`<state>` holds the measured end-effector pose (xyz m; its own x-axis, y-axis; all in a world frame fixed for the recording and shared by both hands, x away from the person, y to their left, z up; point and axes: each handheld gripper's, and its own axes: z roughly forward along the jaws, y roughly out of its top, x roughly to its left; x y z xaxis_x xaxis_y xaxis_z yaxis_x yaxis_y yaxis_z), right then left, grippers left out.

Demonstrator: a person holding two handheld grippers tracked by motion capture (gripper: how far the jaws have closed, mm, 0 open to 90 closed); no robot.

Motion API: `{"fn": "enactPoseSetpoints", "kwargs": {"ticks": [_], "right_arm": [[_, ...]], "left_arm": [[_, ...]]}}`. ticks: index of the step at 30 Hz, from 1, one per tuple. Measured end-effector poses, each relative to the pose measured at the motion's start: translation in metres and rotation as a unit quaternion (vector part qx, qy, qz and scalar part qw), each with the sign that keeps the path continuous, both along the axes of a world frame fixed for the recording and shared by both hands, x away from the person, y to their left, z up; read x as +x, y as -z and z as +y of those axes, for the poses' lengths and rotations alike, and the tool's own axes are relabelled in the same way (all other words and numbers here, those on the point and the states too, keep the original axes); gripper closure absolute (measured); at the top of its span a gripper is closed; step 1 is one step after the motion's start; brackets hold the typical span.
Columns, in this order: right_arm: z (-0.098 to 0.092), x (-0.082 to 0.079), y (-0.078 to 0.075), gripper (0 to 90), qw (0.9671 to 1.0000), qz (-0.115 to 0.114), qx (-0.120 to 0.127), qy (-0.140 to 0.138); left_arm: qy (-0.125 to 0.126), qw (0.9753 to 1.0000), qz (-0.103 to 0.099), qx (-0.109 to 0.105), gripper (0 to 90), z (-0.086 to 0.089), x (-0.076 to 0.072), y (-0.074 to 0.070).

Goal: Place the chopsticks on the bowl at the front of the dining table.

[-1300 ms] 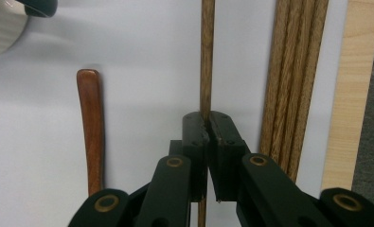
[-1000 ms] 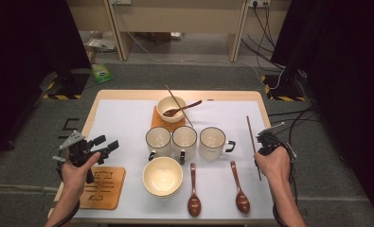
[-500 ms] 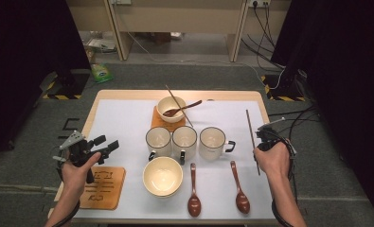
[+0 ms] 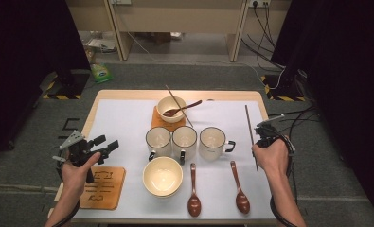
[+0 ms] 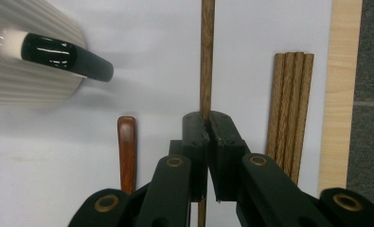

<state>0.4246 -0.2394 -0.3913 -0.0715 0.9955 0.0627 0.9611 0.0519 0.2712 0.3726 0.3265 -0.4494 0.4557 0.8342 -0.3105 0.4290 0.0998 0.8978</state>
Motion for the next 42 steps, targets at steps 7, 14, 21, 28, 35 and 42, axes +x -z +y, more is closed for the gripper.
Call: {"fn": "enactPoseSetpoints", "kwargs": {"ticks": [7,14,21,28,35,42], "right_arm": [[0.002,0.003,-0.004,85.5,0.9999,-0.011,0.002,0.001],[0.005,0.006,-0.006,85.5,0.9998,-0.018,0.004,0.000],[0.007,0.008,-0.009,85.5,0.9997,-0.022,0.004,-0.001],[0.011,0.010,-0.011,85.5,0.9995,-0.030,0.006,-0.003],[0.013,0.012,-0.014,85.5,0.9993,-0.036,0.005,-0.006],[0.015,0.013,-0.016,85.5,0.9990,-0.043,0.006,-0.007]], "left_arm": [[-0.001,1.0000,0.000,-0.001,24.4,0.000,0.000,0.000],[-0.002,1.0000,-0.001,0.000,24.4,0.001,0.000,0.000],[-0.002,1.0000,-0.001,-0.001,24.4,0.001,0.000,-0.001],[-0.003,1.0000,-0.002,0.000,24.5,0.002,0.000,-0.001],[-0.004,1.0000,-0.002,-0.001,24.5,0.002,0.000,-0.001],[-0.004,1.0000,-0.003,-0.001,24.5,0.002,0.000,-0.001]]}}
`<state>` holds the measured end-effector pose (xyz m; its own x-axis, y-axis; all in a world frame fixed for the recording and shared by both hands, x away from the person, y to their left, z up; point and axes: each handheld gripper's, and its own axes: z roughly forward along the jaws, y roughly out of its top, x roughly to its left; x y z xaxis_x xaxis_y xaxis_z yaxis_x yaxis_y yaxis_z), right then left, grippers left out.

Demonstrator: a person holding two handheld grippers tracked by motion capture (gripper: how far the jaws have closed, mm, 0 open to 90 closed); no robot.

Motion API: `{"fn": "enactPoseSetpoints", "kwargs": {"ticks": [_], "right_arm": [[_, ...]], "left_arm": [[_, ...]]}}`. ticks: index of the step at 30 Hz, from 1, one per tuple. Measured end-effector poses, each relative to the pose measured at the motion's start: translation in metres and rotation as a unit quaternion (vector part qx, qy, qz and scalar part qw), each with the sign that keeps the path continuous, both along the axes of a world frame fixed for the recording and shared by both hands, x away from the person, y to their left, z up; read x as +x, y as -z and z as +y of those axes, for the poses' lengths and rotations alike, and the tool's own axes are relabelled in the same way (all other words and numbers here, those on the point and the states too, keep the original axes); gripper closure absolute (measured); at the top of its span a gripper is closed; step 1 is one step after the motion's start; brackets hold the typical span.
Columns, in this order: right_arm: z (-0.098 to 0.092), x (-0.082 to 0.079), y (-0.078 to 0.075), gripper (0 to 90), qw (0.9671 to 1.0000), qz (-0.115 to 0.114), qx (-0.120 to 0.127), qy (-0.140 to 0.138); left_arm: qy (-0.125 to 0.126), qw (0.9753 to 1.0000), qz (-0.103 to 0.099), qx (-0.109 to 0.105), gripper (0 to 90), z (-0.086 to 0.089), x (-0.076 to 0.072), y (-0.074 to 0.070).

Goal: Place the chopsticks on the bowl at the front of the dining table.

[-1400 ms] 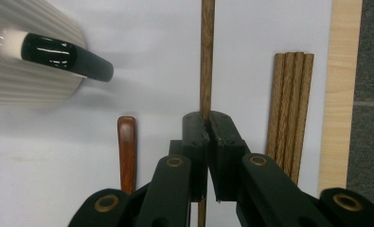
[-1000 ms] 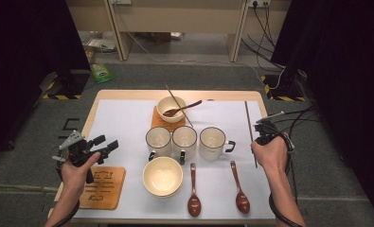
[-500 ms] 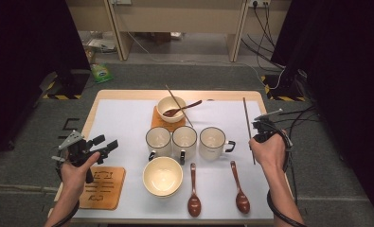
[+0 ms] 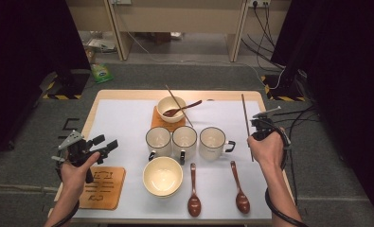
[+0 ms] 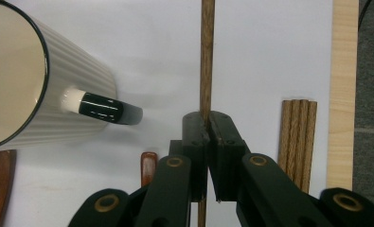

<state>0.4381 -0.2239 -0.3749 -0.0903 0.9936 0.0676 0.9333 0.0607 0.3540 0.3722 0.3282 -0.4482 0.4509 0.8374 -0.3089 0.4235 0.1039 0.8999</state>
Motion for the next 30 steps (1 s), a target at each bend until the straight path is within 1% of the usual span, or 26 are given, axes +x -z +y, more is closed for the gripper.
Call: {"fn": "enactPoseSetpoints", "kwargs": {"ticks": [30], "right_arm": [[0.011,0.009,-0.009,85.5,0.9998,-0.020,0.001,-0.008]], "left_arm": [[0.000,1.0000,0.001,-0.001,24.5,0.001,0.000,0.000]]}}
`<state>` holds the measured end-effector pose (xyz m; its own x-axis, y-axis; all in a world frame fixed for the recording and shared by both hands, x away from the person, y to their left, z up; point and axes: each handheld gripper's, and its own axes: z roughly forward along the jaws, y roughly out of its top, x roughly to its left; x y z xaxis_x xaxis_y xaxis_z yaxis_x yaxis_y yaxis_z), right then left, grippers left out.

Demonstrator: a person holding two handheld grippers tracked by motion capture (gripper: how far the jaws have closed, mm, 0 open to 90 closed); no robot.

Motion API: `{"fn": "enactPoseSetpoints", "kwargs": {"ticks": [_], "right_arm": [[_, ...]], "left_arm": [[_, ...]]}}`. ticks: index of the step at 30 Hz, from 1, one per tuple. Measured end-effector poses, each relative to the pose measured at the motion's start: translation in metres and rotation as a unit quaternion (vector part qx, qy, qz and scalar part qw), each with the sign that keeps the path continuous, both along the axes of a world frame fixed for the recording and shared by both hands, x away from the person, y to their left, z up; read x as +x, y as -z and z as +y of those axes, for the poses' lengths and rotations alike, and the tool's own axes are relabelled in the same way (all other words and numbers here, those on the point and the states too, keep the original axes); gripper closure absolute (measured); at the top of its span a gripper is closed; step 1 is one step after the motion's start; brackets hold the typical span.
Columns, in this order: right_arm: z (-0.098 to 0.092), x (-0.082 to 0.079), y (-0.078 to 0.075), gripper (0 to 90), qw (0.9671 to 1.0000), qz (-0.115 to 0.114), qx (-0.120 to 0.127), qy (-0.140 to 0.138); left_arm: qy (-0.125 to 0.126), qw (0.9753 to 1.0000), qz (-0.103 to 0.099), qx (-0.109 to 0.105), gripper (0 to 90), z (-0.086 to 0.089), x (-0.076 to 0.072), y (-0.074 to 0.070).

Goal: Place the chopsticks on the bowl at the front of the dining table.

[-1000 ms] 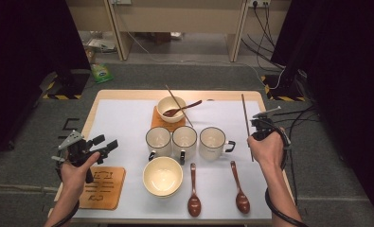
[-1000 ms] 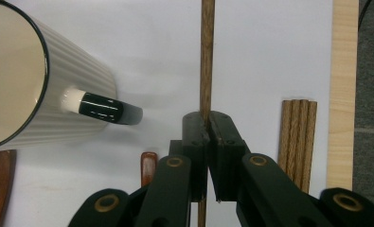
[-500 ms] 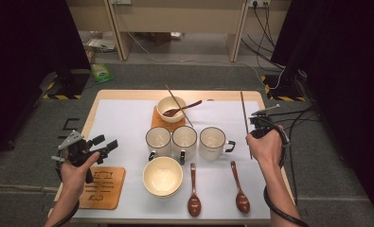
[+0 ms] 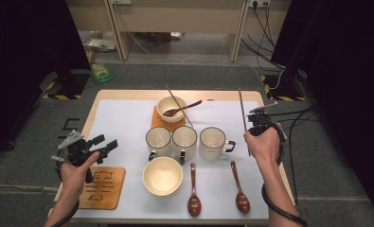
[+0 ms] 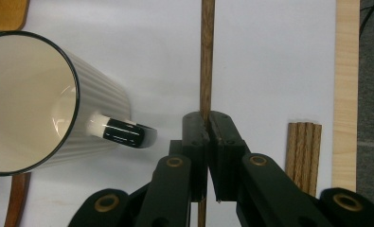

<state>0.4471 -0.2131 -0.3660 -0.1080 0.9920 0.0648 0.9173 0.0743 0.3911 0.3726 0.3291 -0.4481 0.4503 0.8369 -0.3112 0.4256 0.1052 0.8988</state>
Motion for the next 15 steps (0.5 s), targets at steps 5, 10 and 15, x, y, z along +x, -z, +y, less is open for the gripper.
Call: {"fn": "enactPoseSetpoints", "kwargs": {"ticks": [5,10,15], "right_arm": [[0.0025,0.0015,-0.0020,85.5,1.0000,-0.005,0.000,-0.002],[0.0044,0.0027,-0.0029,85.5,1.0000,-0.007,0.000,-0.003],[0.0064,0.0043,-0.0038,85.5,0.9999,-0.009,0.000,-0.006]], "left_arm": [[0.001,1.0000,-0.001,0.000,24.5,-0.0001,-0.0001,0.0000],[0.001,1.0000,-0.001,0.000,24.5,0.0001,-0.0001,-0.0002],[0.001,1.0000,-0.001,0.000,24.5,0.0001,0.0000,0.0000]]}}
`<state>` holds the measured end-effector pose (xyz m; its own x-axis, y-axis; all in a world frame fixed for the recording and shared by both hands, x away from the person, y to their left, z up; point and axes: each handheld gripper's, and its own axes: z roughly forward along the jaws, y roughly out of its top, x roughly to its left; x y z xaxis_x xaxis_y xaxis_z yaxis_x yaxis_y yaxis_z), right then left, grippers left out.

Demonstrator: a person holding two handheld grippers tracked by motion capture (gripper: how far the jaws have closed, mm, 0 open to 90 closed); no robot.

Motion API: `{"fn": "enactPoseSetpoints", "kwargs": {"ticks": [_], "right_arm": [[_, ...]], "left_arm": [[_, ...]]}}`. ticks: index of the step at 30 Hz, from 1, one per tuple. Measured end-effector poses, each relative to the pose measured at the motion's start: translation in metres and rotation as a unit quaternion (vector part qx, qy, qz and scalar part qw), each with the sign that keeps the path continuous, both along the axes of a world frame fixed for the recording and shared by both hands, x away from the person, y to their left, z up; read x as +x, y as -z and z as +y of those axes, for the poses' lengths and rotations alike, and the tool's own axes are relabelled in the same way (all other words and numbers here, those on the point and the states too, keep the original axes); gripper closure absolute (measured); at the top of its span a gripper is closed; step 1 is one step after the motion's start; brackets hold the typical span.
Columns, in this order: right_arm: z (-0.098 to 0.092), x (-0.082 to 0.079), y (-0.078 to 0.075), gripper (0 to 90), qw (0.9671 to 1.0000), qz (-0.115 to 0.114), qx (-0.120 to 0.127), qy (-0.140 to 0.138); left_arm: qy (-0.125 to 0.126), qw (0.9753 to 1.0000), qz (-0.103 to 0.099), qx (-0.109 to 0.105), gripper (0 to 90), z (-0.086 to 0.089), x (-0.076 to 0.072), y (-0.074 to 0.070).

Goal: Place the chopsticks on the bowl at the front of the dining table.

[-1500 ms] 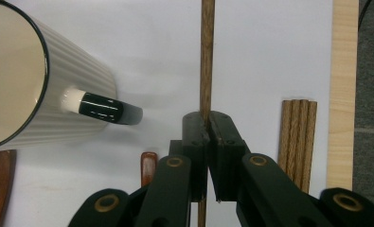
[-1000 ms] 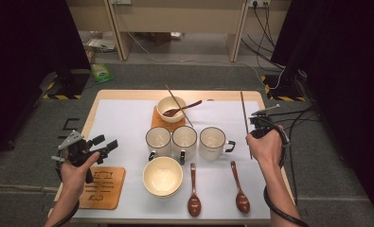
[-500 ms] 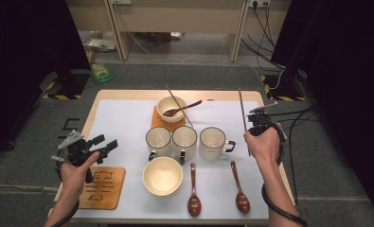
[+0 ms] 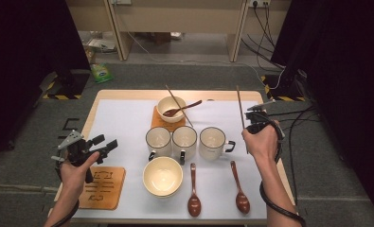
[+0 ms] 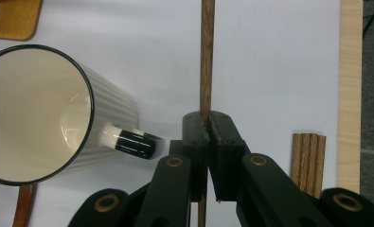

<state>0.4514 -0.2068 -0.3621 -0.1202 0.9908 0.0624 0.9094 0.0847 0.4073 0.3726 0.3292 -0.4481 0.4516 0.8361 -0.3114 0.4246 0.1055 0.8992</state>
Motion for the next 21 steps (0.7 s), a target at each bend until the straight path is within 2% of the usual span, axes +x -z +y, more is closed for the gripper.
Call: {"fn": "enactPoseSetpoints", "kwargs": {"ticks": [21], "right_arm": [[0.0102,0.0061,-0.0052,85.5,0.9999,-0.014,0.002,-0.009]], "left_arm": [[-0.001,1.0000,-0.001,-0.001,24.5,0.0003,-0.0003,-0.0007]]}}
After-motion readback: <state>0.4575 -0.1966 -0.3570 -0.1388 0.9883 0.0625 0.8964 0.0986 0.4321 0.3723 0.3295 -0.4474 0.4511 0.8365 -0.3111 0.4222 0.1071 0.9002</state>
